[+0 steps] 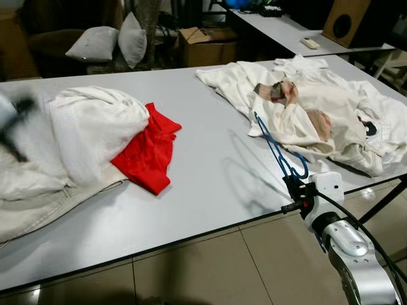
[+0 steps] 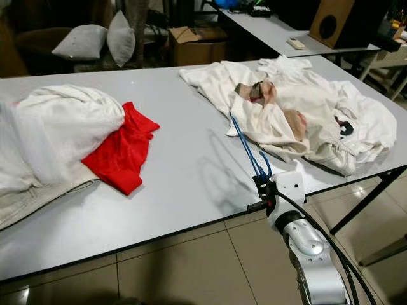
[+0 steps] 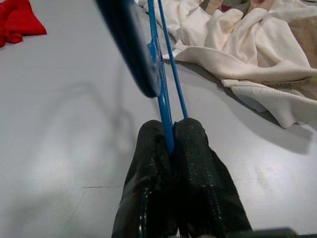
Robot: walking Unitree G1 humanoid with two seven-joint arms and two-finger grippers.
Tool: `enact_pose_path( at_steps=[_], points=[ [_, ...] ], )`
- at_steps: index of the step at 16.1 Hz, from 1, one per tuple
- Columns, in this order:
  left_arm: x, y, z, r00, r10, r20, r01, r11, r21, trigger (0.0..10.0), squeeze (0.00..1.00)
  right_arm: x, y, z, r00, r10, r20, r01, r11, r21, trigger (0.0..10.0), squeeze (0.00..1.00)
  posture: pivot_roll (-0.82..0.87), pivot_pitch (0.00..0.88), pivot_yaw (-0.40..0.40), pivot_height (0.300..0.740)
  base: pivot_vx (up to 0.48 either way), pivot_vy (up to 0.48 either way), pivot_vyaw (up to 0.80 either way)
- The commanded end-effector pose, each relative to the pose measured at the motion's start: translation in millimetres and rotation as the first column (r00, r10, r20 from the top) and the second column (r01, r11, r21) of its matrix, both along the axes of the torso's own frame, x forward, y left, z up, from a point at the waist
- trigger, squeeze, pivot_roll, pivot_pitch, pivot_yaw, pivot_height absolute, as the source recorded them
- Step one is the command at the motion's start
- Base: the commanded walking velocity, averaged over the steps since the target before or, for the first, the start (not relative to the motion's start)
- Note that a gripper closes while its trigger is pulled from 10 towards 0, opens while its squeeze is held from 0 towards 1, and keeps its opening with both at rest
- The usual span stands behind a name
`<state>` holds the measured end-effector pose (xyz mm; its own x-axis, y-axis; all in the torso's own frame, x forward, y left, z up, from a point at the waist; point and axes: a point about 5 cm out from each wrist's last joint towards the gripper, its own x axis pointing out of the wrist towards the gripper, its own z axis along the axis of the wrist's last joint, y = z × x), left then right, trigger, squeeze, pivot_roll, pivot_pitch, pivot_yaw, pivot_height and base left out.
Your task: Hang hanger
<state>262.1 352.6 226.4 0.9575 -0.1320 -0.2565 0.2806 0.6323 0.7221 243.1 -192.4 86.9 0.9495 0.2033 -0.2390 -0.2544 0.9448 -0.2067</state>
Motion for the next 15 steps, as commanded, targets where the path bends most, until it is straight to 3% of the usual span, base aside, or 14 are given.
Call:
enact_pose_path(
  at_steps=[1, 2, 4, 5, 6, 7, 8, 9, 10, 12, 13, 14, 15],
  points=[
    [-0.2, 2.5, -16.2, 0.998, 0.038, -0.059, -0.036, 0.999, 0.031, 0.0, 0.00, -0.8, 2.9, -3.4, 1.000, 0.016, -0.017, -0.017, 1.000, -0.005, 10.0, 0.00, 0.08, 0.000, -0.022, 0.740, 0.000, 0.000, 0.00],
    [-3.1, 13.0, -31.3, 0.987, 0.128, -0.094, -0.125, 0.991, 0.040, 0.0, 0.00, -0.7, 2.4, -2.7, 1.000, 0.019, -0.016, -0.019, 1.000, -0.007, 10.0, 0.00, 0.08, 0.000, -0.021, 0.740, 0.000, 0.000, 0.00],
    [-11.3, 35.1, -35.3, 0.952, 0.294, -0.083, -0.288, 0.954, 0.079, 0.0, 0.00, -1.2, -1.3, -2.9, 1.000, 0.015, -0.019, -0.015, 1.000, -0.014, 10.0, 0.00, 0.08, 0.000, -0.024, 0.740, 0.000, 0.000, 0.00],
    [-14.0, 36.9, -36.1, 0.948, 0.305, -0.097, -0.297, 0.951, 0.084, 0.0, 0.00, -1.3, -1.8, -3.4, 1.000, 0.015, -0.021, -0.015, 1.000, -0.015, 10.0, 0.00, 0.08, 0.000, -0.025, 0.740, 0.000, 0.000, 0.00],
    [-13.5, 30.6, -37.8, 0.958, 0.263, -0.111, -0.259, 0.965, 0.049, 0.0, 0.00, -1.1, -1.3, -3.8, 1.000, 0.017, -0.022, -0.017, 1.000, -0.014, 10.0, 0.00, 0.09, 0.000, -0.029, 0.740, 0.000, 0.000, 0.00],
    [-8.2, 8.7, -35.8, 0.984, 0.139, -0.108, -0.147, 0.986, -0.073, 0.0, 0.00, 0.0, 0.8, -3.7, 1.000, 0.022, -0.021, -0.022, 1.000, -0.013, 10.0, 0.00, 0.09, 0.000, -0.031, 0.740, 0.000, 0.000, 0.00],
    [0.6, -24.7, -26.3, 0.998, -0.041, -0.046, 0.030, 0.975, -0.219, 0.0, 0.00, 1.4, 3.4, -3.3, 0.999, 0.030, -0.020, -0.030, 0.999, -0.011, 10.0, 0.00, 0.09, 0.000, -0.031, 0.740, 0.000, 0.000, 0.00],
    [6.9, -44.1, -15.5, 0.992, -0.122, 0.025, 0.124, 0.951, -0.284, 0.0, 0.00, 2.2, 4.5, -2.8, 0.999, 0.035, -0.018, -0.035, 0.999, -0.011, 10.0, 0.00, 0.09, 0.000, -0.034, 0.740, 0.000, 0.000, 0.00],
    [11.4, -53.1, -7.0, 0.986, -0.146, 0.074, 0.162, 0.937, -0.308, 0.0, 0.00, 2.9, 4.6, -2.5, 0.999, 0.036, -0.017, -0.036, 0.999, -0.011, 10.0, 0.00, 0.09, 0.000, -0.033, 0.740, 0.000, 0.000, 0.00],
    [32.5, -82.4, 49.1, 0.918, -0.186, 0.349, 0.321, 0.867, -0.381, 0.0, 0.00, 3.8, 2.5, -0.6, 0.999, 0.034, -0.010, -0.034, 0.999, -0.015, 10.0, 0.00, 0.08, 0.000, -0.030, 0.740, 0.000, 0.000, 0.00],
    [38.3, -86.4, 71.7, 0.878, -0.173, 0.446, 0.368, 0.840, -0.398, 0.0, 0.00, 4.1, 1.3, -0.4, 0.999, 0.031, -0.009, -0.032, 0.999, -0.017, 10.0, 0.00, 0.08, 0.000, -0.026, 0.740, 0.000, 0.000, 0.00],
    [40.0, -87.4, 80.4, 0.863, -0.166, 0.478, 0.386, 0.825, -0.411, 0.0, 0.00, 4.4, 1.2, -0.3, 1.000, 0.031, -0.008, -0.031, 0.999, -0.018, 10.0, 0.00, 0.08, 0.000, -0.024, 0.740, 0.000, 0.000, 0.00],
    [45.1, -92.6, 115.3, 0.799, -0.140, 0.585, 0.453, 0.780, -0.432, 0.0, 0.00, 5.2, 0.4, 0.8, 1.000, 0.023, 0.000, -0.023, 1.000, -0.019, 10.0, 0.00, 0.08, 0.000, -0.015, 0.740, 0.000, 0.000, 0.00]
  ],
)
